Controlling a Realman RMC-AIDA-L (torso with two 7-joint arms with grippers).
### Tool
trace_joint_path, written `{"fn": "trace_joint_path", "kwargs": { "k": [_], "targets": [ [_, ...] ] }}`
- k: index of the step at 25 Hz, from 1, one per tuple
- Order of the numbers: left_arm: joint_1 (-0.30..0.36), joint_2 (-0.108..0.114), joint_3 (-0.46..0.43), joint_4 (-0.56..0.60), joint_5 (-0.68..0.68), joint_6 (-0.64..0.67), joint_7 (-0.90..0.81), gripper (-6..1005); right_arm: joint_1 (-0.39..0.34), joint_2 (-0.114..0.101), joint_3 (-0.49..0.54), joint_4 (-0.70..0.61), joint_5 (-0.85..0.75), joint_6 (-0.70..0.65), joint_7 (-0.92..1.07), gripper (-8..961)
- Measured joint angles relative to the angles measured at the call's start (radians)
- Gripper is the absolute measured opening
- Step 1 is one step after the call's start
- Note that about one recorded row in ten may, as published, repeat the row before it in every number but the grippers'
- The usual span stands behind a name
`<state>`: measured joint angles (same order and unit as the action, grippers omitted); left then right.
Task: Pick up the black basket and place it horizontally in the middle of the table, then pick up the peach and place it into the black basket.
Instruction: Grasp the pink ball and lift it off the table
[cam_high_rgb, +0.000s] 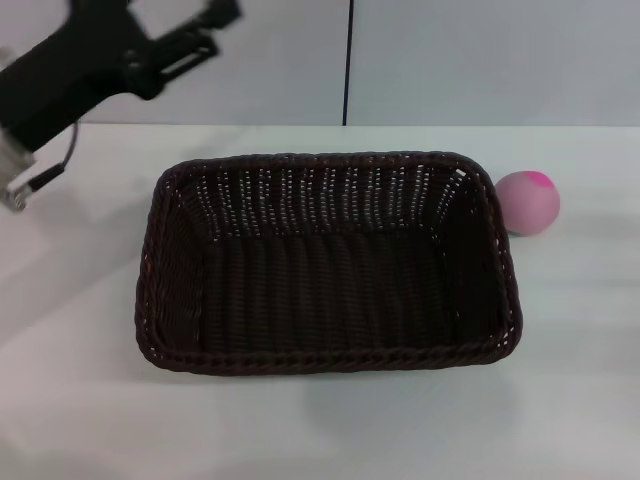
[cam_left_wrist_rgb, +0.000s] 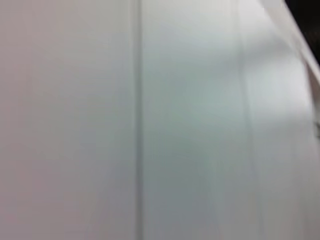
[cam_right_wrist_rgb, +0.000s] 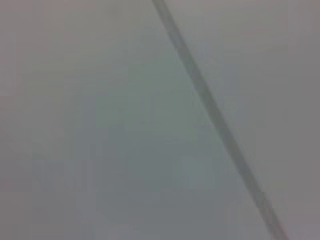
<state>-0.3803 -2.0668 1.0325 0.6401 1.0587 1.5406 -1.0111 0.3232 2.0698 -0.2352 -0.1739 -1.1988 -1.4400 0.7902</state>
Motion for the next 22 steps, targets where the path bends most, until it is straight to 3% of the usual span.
{"fn": "trace_joint_path", "kwargs": {
  "k": [2,4,5,7,8,9,17,21,22],
  "targets": [
    [0.015,0.002,-0.006,-0.122,-0.086,0.038,0.095,808,-0.001,-0.012,-0.048,-0.137,-0.122,-0.006,0.171,494],
    [0.022,0.003,-0.008,-0.148,-0.100,0.043,0.117,809,0.001,-0.032,-0.072,-0.226,-0.221,-0.023,0.306,494],
    [0.022,0.003,-0.008,-0.148,-0.100,0.043,0.117,809,0.001,-0.032,-0.072,-0.226,-0.221,-0.023,0.306,494],
    [0.050,0.002,-0.018,-0.213,-0.127,0.046,0.159,809,0.012,-0.064,-0.087,-0.345,-0.350,-0.047,0.510,494],
    [0.050,0.002,-0.018,-0.213,-0.127,0.046,0.159,809,0.012,-0.064,-0.087,-0.345,-0.350,-0.047,0.510,505],
    [0.057,0.002,-0.022,-0.230,-0.132,0.046,0.173,809,0.019,-0.074,-0.088,-0.429,-0.416,-0.052,0.642,516],
    [0.118,0.004,-0.110,-0.276,-0.140,0.055,0.184,809,0.041,-0.071,-0.092,-0.687,-0.605,-0.101,0.904,608],
    [0.121,0.004,-0.118,-0.289,-0.141,0.057,0.179,809,0.073,-0.084,-0.096,-0.748,-0.689,-0.150,1.000,660],
    [0.119,0.004,-0.119,-0.296,-0.142,0.057,0.179,809,0.101,-0.098,-0.108,-0.792,-0.764,-0.187,1.070,672]
  ]
}}
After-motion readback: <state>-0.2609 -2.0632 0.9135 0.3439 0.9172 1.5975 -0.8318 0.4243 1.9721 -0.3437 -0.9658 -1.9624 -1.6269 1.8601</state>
